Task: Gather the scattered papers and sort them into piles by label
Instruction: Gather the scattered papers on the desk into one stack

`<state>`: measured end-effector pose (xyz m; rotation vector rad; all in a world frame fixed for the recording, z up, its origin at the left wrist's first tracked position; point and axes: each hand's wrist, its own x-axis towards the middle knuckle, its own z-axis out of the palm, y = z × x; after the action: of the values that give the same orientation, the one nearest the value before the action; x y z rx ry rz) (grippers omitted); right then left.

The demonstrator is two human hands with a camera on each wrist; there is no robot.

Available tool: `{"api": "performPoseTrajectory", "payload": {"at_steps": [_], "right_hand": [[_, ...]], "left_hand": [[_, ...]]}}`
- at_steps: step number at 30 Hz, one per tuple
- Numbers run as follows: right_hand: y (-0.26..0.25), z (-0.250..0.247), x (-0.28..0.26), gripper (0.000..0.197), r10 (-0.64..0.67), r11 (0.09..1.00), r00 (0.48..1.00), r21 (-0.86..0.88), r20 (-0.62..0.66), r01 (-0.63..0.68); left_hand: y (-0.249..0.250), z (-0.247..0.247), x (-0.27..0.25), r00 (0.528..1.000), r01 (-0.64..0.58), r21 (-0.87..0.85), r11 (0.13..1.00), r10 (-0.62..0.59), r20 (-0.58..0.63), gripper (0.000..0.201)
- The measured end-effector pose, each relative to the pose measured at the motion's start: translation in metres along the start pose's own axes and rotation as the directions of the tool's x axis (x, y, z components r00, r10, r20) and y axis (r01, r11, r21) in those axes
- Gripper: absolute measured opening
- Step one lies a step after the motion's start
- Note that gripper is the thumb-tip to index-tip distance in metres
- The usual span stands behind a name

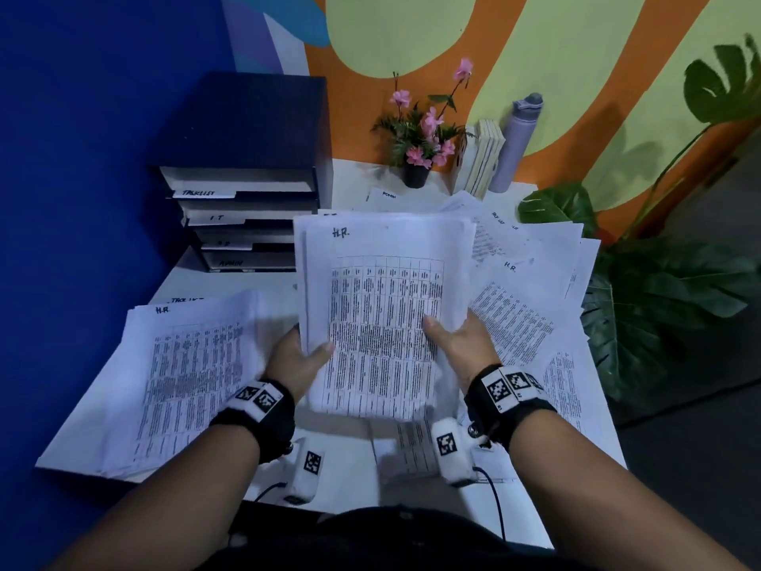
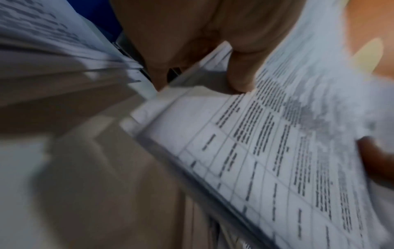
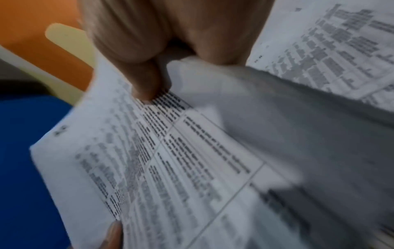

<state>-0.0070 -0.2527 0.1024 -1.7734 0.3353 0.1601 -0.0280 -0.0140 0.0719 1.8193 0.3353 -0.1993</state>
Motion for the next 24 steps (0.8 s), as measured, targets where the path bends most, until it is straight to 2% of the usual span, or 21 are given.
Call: {"api": "performPoseTrajectory", "payload": {"at_steps": [3, 5, 11, 16, 18, 19, 21, 22, 24], "right_hand": [[-0.002, 0.016, 0.005, 0.035, -0.122, 0.982, 0.993, -0.147, 0.005, 0.121], [0.004, 0.028, 0.007, 0.032, -0.14, 0.969, 0.989, -0.198, 0.054, 0.148], [0.027, 0.044, 0.016, 0.03, -0.014, 0.974, 0.988, -0.221, 0.153, 0.048], [0.048, 0.042, 0.025, 0.032, 0.025, 0.956, 0.989, -0.293, 0.142, 0.018], [0.054, 0.04, 0.028, 0.033, 0.039, 0.946, 0.989, -0.323, 0.141, 0.009], [0.057, 0.038, 0.029, 0.033, 0.042, 0.942, 0.99, -0.336, 0.136, 0.006], [0.063, 0.033, 0.031, 0.033, 0.042, 0.923, 0.994, -0.385, 0.105, 0.001], [0.065, 0.029, 0.032, 0.034, 0.037, 0.911, 0.996, -0.412, 0.083, 0.0], [0.068, 0.02, 0.034, 0.039, 0.032, 0.907, 0.999, -0.421, 0.038, -0.013]], "left_hand": [[0.003, -0.016, -0.008, 0.99, -0.014, 0.035, 0.999, 0.018, -0.137, 0.024], [-0.002, -0.037, -0.009, 0.974, 0.021, 0.055, 0.998, -0.008, -0.228, 0.029], [-0.054, -0.137, -0.005, 0.91, 0.227, 0.231, 0.946, -0.122, -0.397, 0.032], [-0.095, -0.193, -0.007, 0.856, 0.336, 0.247, 0.909, -0.185, -0.482, 0.03], [-0.107, -0.203, -0.007, 0.842, 0.385, 0.258, 0.886, -0.223, -0.492, 0.037], [-0.111, -0.206, -0.004, 0.833, 0.408, 0.275, 0.871, -0.232, -0.502, 0.047], [-0.109, -0.201, 0.002, 0.814, 0.444, 0.361, 0.82, -0.2, -0.546, 0.077], [-0.102, -0.194, 0.006, 0.802, 0.453, 0.422, 0.785, -0.152, -0.577, 0.084], [-0.081, -0.169, 0.017, 0.803, 0.381, 0.515, 0.768, 0.001, -0.596, 0.082]]}}
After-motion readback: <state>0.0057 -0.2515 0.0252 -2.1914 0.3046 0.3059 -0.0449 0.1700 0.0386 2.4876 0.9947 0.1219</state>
